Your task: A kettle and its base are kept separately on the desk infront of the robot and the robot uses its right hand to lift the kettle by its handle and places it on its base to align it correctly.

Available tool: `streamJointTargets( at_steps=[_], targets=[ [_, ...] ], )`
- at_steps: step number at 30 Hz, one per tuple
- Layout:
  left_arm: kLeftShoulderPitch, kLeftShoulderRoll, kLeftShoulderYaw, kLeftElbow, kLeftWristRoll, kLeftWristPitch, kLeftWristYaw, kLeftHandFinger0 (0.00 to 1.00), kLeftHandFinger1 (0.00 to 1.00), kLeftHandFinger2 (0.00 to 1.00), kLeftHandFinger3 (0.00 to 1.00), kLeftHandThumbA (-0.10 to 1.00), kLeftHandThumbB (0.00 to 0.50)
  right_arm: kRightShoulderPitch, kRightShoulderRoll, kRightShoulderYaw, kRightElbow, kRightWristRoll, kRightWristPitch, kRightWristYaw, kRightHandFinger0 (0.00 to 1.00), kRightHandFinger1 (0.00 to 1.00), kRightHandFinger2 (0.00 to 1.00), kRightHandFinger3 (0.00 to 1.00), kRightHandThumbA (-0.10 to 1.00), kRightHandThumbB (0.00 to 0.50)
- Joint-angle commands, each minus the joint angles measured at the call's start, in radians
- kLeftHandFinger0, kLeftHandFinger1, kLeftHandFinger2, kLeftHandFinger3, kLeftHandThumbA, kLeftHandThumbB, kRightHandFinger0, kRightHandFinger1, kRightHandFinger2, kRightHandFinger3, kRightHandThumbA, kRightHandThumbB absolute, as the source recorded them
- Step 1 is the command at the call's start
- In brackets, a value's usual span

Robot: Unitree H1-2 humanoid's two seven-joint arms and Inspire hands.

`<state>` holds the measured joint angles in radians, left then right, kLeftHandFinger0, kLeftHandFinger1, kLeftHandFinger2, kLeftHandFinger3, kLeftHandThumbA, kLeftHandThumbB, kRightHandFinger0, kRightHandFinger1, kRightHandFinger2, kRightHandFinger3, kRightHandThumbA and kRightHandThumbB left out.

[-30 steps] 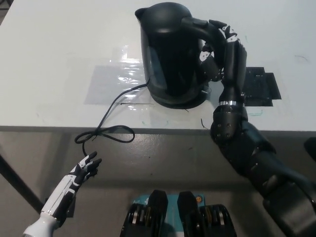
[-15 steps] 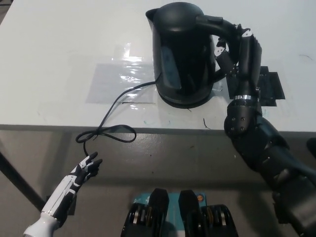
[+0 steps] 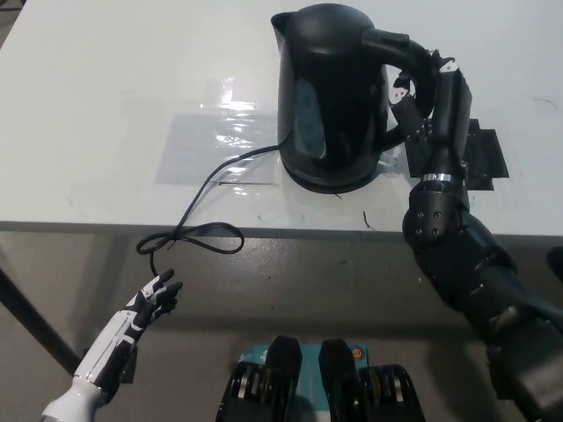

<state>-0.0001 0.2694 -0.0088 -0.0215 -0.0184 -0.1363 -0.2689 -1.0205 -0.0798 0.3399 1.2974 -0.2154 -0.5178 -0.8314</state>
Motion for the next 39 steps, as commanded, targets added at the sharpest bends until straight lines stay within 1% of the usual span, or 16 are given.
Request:
streamJointTargets(
  at_steps=[1,2,3,4,6,11,15,17,21,24,27,28,29,31,36,39],
  targets=[
    [-0.016,0.025,-0.002,-0.031,0.0,-0.011,-0.008,1.0,1.0,0.97,1.0,1.0,0.261,0.026,-0.009,-0.026,0.059,0.013,0.048,0.152,0.28,0.37,0.72,0.8,0.32,0.198],
    [-0.015,0.025,-0.002,-0.029,0.0,-0.015,-0.008,1.0,1.0,0.97,1.0,1.0,0.26,0.029,-0.014,-0.029,0.058,0.027,0.048,0.237,0.54,0.72,1.0,1.0,0.49,0.403],
    [-0.015,0.026,-0.002,-0.028,-0.001,-0.016,-0.009,1.0,1.0,0.97,1.0,1.0,0.259,0.025,-0.017,-0.028,0.068,0.027,0.048,0.316,0.82,1.0,1.0,1.0,0.64,0.456],
    [-0.016,0.027,-0.002,-0.028,0.0,-0.017,-0.01,1.0,1.0,0.98,1.0,1.0,0.256,0.019,-0.019,-0.031,0.085,0.03,0.048,0.38,1.0,1.0,1.0,1.0,0.73,0.491],
    [-0.015,0.027,-0.001,-0.031,-0.001,-0.013,-0.01,1.0,1.0,0.98,1.0,1.0,0.244,0.013,-0.024,-0.045,0.098,0.047,0.05,0.465,1.0,1.0,1.0,1.0,0.84,0.5],
    [-0.018,0.027,0.002,-0.026,-0.007,-0.023,-0.01,1.0,1.0,0.98,1.0,1.0,0.233,-0.001,-0.036,-0.051,0.1,0.047,0.083,0.559,1.0,1.0,1.0,1.0,0.86,0.5],
    [-0.02,0.025,0.002,-0.026,-0.015,-0.015,-0.013,1.0,1.0,0.98,1.0,1.0,0.244,-0.006,-0.045,-0.06,0.099,0.049,0.106,0.599,1.0,1.0,1.0,1.0,0.85,0.5],
    [-0.02,0.024,0.003,-0.031,-0.013,-0.01,-0.011,1.0,1.0,0.98,1.0,1.0,0.247,-0.008,-0.05,-0.061,0.099,0.044,0.107,0.608,1.0,1.0,1.0,1.0,0.87,0.5],
    [-0.022,0.024,0.002,-0.03,-0.013,-0.017,-0.012,1.0,1.0,0.97,1.0,1.0,0.23,-0.008,-0.054,-0.073,0.095,0.046,0.101,0.625,1.0,1.0,1.0,1.0,0.87,0.5],
    [-0.023,0.022,0.001,-0.025,-0.015,-0.023,-0.012,1.0,1.0,0.97,1.0,1.0,0.232,-0.007,-0.058,-0.096,0.09,0.061,0.095,0.651,1.0,1.0,1.0,1.0,0.87,0.5],
    [-0.021,0.023,0.001,-0.025,-0.007,-0.026,-0.009,1.0,1.0,0.97,1.0,1.0,0.229,0.0,-0.062,-0.135,0.071,0.095,0.057,0.686,1.0,1.0,1.0,1.0,0.84,0.5],
    [-0.021,0.025,0.001,-0.025,-0.009,-0.027,-0.01,1.0,1.0,0.97,1.0,1.0,0.227,0.008,-0.067,-0.146,0.05,0.106,0.05,0.697,1.0,1.0,1.0,1.0,0.89,0.5],
    [-0.021,0.025,0.003,-0.025,-0.01,-0.026,-0.01,1.0,1.0,0.97,1.0,1.0,0.225,0.025,-0.075,-0.171,-0.002,0.142,0.048,0.734,1.0,1.0,1.0,1.0,0.9,0.5],
    [-0.024,0.025,0.006,-0.019,-0.012,-0.029,-0.008,1.0,1.0,0.97,1.0,1.0,0.22,0.059,-0.093,-0.203,-0.102,0.189,0.048,0.789,1.0,1.0,1.0,1.0,1.0,0.5],
    [-0.015,0.025,0.009,-0.008,-0.026,-0.035,-0.014,1.0,1.0,0.97,1.0,1.0,0.228,0.188,-0.135,-0.252,-0.408,0.283,0.048,0.857,1.0,1.0,1.0,1.0,1.0,0.5],
    [-0.012,0.025,0.008,-0.007,-0.023,-0.038,-0.013,1.0,1.0,0.98,1.0,1.0,0.215,0.302,-0.167,-0.286,-0.645,0.391,0.122,0.928,1.0,1.0,1.0,1.0,1.0,0.5]
  ],
)
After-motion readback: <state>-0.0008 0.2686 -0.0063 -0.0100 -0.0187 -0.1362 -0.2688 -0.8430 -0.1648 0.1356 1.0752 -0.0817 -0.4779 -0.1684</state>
